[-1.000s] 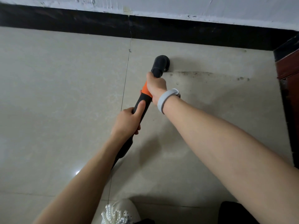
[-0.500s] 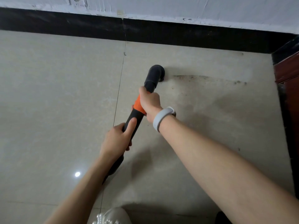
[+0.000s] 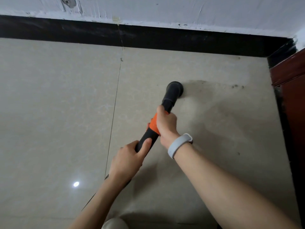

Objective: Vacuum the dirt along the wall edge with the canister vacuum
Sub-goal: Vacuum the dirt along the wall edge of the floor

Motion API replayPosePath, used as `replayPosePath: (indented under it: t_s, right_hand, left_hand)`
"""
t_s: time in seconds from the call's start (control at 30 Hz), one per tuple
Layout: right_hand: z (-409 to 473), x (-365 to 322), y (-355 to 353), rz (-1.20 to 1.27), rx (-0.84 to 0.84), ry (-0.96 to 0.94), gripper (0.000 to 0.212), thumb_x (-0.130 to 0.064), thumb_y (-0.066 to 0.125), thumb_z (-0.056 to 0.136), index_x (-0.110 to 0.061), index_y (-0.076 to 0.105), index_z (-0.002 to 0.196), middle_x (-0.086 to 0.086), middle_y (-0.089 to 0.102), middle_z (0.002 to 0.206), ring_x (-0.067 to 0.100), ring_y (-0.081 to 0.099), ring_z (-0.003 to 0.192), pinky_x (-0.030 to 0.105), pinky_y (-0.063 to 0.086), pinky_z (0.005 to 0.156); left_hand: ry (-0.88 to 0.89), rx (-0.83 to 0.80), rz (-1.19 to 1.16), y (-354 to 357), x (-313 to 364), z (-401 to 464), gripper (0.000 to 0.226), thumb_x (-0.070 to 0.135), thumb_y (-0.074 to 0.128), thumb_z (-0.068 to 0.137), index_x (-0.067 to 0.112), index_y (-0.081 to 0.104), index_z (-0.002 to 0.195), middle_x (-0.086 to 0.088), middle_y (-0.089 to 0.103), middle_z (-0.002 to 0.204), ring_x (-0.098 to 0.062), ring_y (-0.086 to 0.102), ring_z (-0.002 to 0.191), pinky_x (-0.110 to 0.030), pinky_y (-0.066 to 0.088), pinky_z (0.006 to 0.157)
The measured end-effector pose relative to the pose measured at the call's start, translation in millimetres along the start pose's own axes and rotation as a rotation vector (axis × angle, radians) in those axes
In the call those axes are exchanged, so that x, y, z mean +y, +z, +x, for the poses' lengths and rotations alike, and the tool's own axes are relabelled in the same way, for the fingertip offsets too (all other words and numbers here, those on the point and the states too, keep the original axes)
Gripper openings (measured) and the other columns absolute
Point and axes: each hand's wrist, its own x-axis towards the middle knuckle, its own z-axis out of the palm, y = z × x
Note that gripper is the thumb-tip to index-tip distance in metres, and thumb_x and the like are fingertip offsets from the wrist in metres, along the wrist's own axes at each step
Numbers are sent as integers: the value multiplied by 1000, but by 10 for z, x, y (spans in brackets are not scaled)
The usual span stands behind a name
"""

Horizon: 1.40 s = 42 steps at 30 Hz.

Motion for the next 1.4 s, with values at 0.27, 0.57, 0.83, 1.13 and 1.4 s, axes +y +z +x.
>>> replayPosePath:
  t_s: [0.27,0.57,0.83,1.13,1.4]
  right_hand:
    - [-29,-89,576,-193,-186,-27,25,-32,50,86,-9,51,77,11,67,82,30,67,73,41,57,75]
    - [5,-119,164,12,-67,48,22,-22,49,85,-9,44,68,4,49,50,20,49,37,24,47,44]
    - [282,-432,760,-212,-211,-41,23,-32,49,88,-13,46,77,12,65,86,32,66,81,44,54,84]
    - [419,-672,228,-259,-73,-31,25,-34,44,90,-14,45,75,4,62,74,18,67,62,35,55,73]
    - [357,-543,-282,-182,-89,44,25,-33,42,90,-13,46,77,0,61,51,18,63,55,36,55,76]
  left_hand:
    - [-99,153,-142,-287,-166,139,59,72,33,72,17,52,62,0,60,47,-12,58,40,-32,49,57]
    - [-50,27,25,-123,-23,135,66,77,26,73,18,54,68,-4,64,61,-26,64,62,-39,54,66]
    - [-86,162,-75,-398,34,568,59,71,31,77,18,51,62,1,61,49,-14,60,44,-30,49,59]
    - [-8,13,-12,-112,434,686,60,72,31,79,18,51,65,-1,62,52,-22,63,50,-34,52,60]
    - [12,-98,39,108,536,464,57,68,34,80,16,54,69,3,56,44,-11,54,35,-26,47,50]
